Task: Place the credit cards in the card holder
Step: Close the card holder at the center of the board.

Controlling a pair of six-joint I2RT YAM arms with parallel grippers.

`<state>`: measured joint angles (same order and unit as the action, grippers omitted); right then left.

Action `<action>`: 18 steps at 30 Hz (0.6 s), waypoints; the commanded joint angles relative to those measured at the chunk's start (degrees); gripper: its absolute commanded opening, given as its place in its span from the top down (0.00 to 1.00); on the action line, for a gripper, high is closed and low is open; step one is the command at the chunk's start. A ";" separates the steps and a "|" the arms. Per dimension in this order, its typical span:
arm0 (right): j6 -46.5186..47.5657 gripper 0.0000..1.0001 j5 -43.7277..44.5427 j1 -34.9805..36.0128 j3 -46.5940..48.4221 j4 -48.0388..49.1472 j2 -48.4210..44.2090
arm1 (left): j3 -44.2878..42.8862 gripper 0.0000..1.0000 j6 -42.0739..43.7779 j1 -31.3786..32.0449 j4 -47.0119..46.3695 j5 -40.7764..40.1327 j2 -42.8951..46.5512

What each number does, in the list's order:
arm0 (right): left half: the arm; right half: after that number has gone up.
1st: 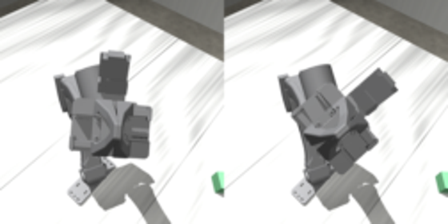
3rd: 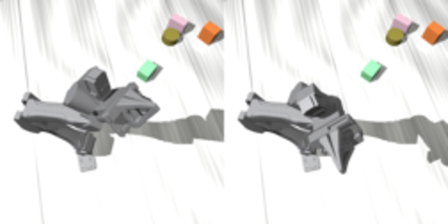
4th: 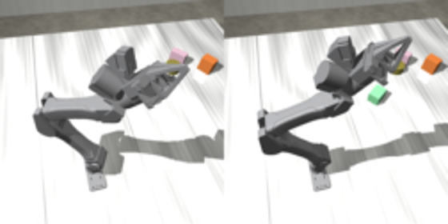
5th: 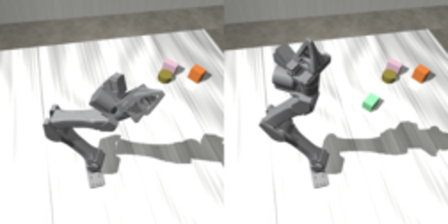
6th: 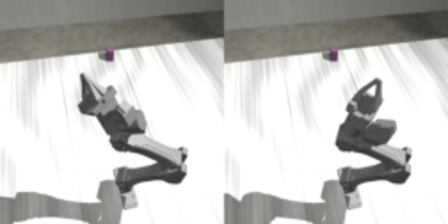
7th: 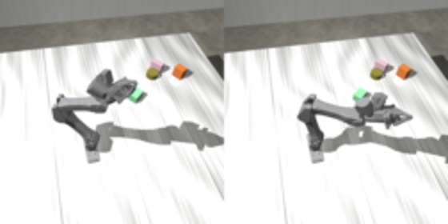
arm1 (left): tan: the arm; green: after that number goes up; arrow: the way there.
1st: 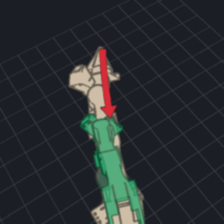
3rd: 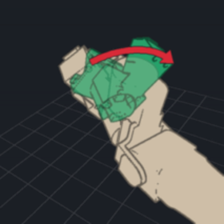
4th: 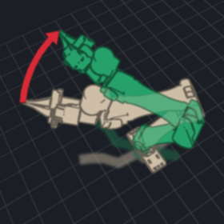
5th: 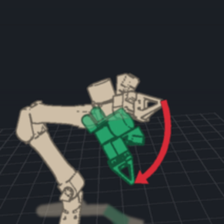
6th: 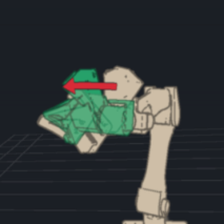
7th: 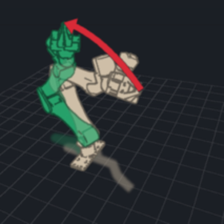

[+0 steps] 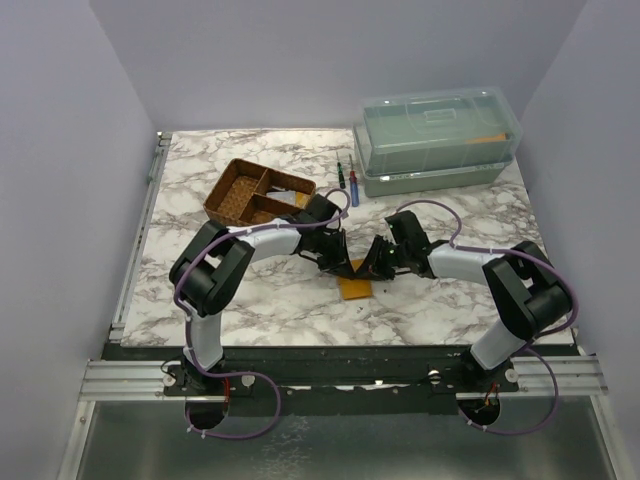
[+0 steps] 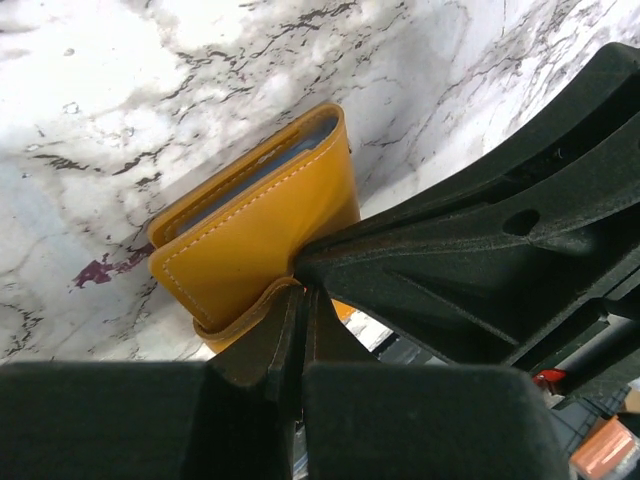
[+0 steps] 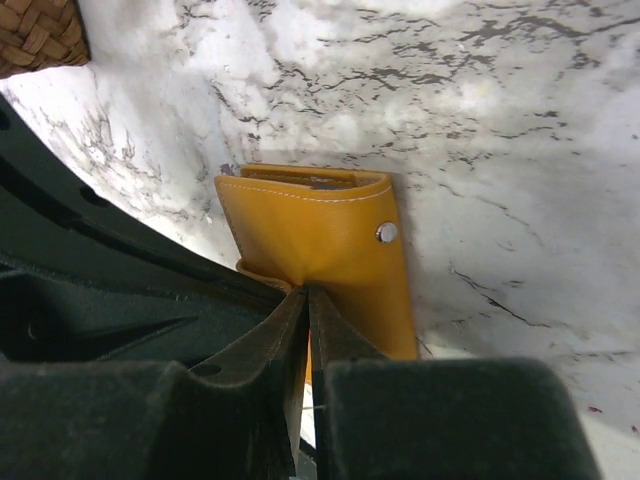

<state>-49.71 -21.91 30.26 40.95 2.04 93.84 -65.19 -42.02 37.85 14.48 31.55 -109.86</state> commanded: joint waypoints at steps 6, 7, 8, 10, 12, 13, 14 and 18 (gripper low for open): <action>2.32 0.86 7.16 0.83 1.50 -10.22 0.33 | 2.98 1.00 1.72 4.44 3.79 -17.12 -7.40; 3.28 0.85 7.80 0.85 2.97 -11.27 -0.28 | 2.50 1.00 2.21 4.27 3.84 -16.15 -6.67; 4.48 0.84 8.93 0.83 4.39 -14.06 -1.25 | 1.79 1.00 2.55 3.93 4.11 -15.13 -5.65; 6.63 0.79 12.13 0.82 7.51 -18.43 -3.61 | -0.15 0.97 3.25 2.81 4.53 -12.64 -3.31; 8.80 0.71 15.69 0.81 10.38 -22.77 -6.19 | -2.37 0.78 3.77 2.06 4.91 -10.36 -0.70; 9.90 0.68 17.20 0.77 11.63 -24.94 -7.56 | -3.45 0.68 4.05 1.63 5.01 -8.97 0.73; 11.00 0.65 18.68 0.70 13.00 -27.06 -8.92 | -4.64 0.64 4.20 1.37 5.03 -7.94 1.91; 14.87 0.53 25.66 0.70 17.69 -35.34 -14.42 | -9.41 0.49 5.81 0.02 5.03 -3.42 6.75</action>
<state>-40.58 -6.50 30.70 54.24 -21.76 85.01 -69.78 -39.79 39.57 17.41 27.35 -108.73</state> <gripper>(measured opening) 0.429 0.431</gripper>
